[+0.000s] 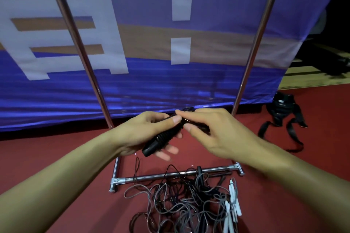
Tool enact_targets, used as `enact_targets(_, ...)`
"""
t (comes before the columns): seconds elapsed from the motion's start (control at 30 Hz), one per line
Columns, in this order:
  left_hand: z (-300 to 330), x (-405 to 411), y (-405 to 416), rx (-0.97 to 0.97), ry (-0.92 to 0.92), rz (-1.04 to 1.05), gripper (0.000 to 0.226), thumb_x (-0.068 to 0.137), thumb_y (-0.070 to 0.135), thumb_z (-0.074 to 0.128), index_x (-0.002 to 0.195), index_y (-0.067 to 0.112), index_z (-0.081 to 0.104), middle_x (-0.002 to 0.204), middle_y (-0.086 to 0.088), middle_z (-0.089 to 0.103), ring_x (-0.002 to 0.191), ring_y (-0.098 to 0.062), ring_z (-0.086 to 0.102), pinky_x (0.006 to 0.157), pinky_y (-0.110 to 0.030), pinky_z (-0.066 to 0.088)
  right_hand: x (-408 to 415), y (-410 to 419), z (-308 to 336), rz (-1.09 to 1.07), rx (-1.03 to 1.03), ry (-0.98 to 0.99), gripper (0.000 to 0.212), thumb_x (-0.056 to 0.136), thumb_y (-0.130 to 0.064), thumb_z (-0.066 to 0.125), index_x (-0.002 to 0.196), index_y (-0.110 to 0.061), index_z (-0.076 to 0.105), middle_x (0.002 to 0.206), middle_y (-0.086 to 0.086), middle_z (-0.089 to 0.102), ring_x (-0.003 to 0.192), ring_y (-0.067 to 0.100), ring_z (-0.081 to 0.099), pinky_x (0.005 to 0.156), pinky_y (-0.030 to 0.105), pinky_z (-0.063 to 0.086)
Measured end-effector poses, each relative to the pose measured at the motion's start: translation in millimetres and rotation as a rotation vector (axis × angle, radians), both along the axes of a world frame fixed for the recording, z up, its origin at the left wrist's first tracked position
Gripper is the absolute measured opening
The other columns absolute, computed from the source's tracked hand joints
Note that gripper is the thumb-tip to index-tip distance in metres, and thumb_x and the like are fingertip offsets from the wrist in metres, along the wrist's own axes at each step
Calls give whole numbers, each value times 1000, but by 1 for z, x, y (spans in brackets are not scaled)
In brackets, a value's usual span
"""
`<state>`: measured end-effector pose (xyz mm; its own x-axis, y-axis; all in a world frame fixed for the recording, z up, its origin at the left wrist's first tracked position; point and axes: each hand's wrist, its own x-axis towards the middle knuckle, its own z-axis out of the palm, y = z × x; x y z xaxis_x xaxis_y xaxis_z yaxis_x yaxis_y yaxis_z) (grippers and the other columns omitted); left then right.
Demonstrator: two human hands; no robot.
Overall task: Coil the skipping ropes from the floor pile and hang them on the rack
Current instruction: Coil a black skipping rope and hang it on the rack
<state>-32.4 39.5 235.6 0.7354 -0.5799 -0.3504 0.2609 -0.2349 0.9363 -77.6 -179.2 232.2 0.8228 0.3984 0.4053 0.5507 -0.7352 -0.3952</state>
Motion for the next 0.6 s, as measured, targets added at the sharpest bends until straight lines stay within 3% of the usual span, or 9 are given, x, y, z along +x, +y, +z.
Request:
enact_targets(0.07, 0, 1, -1, -38, -9, 66, 45, 95, 42, 61, 119, 5, 65, 101, -10, 76, 84, -33, 76, 70, -45, 65, -3, 3, -5, -52, 106, -8, 35, 104, -29, 54, 138, -26, 64, 80, -25, 54, 75, -11, 53, 74, 8, 37)
enact_targets(0.17, 2, 1, -4, -78, -34, 147, 45, 96, 46, 60, 118, 8, 67, 98, -8, 76, 80, -26, 74, 72, -42, 65, -7, 8, -8, -111, 226, 55, 18, 103, -25, 59, 120, -23, 62, 74, -18, 58, 70, 2, 57, 67, 13, 39)
enact_targets(0.27, 6, 1, -7, -109, -76, 155, 47, 95, 49, 61, 113, 7, 66, 94, -8, 73, 71, -25, 68, 70, -40, 63, -7, 7, -8, -157, 97, 104, 6, 102, -31, 58, 102, -25, 59, 67, -10, 61, 64, 7, 57, 65, 24, 44)
enact_targets(0.3, 7, 1, -6, -105, -112, 134, 47, 95, 49, 61, 111, 4, 64, 93, -10, 72, 70, -28, 67, 71, -40, 61, -7, 6, -6, -163, 13, 168, 14, 104, -34, 54, 98, -25, 62, 64, -9, 66, 62, 6, 60, 68, 28, 48)
enact_targets(0.37, 7, 0, -4, -90, -180, 94, 45, 96, 46, 63, 105, 2, 61, 94, -13, 72, 75, -34, 69, 73, -37, 59, -10, 3, -1, -141, -91, 343, 28, 107, -36, 45, 99, -23, 68, 61, -14, 71, 60, 1, 65, 75, 28, 55)
enact_targets(0.47, 7, -4, -3, -58, -205, 40, 37, 99, 39, 61, 105, 3, 61, 101, -11, 76, 87, -40, 74, 65, -24, 54, -12, 0, 1, -54, -3, 507, 22, 109, -27, 43, 114, -25, 64, 70, -11, 76, 62, 1, 71, 77, 28, 58)
enact_targets(0.53, 10, -7, -2, -29, -189, -21, 32, 100, 35, 59, 108, 4, 61, 100, -9, 75, 94, -39, 75, 64, -24, 54, -11, -3, -1, -3, 54, 508, 26, 108, -17, 41, 124, -21, 61, 88, -8, 78, 70, 5, 75, 77, 28, 58)
enact_targets(0.6, 10, -8, -1, -15, -160, -78, 32, 101, 35, 58, 110, 4, 59, 105, -13, 73, 94, -36, 74, 70, -33, 58, -10, -7, -2, 33, 18, 463, 28, 106, -11, 41, 123, -19, 62, 93, -17, 72, 72, 4, 74, 76, 28, 57)
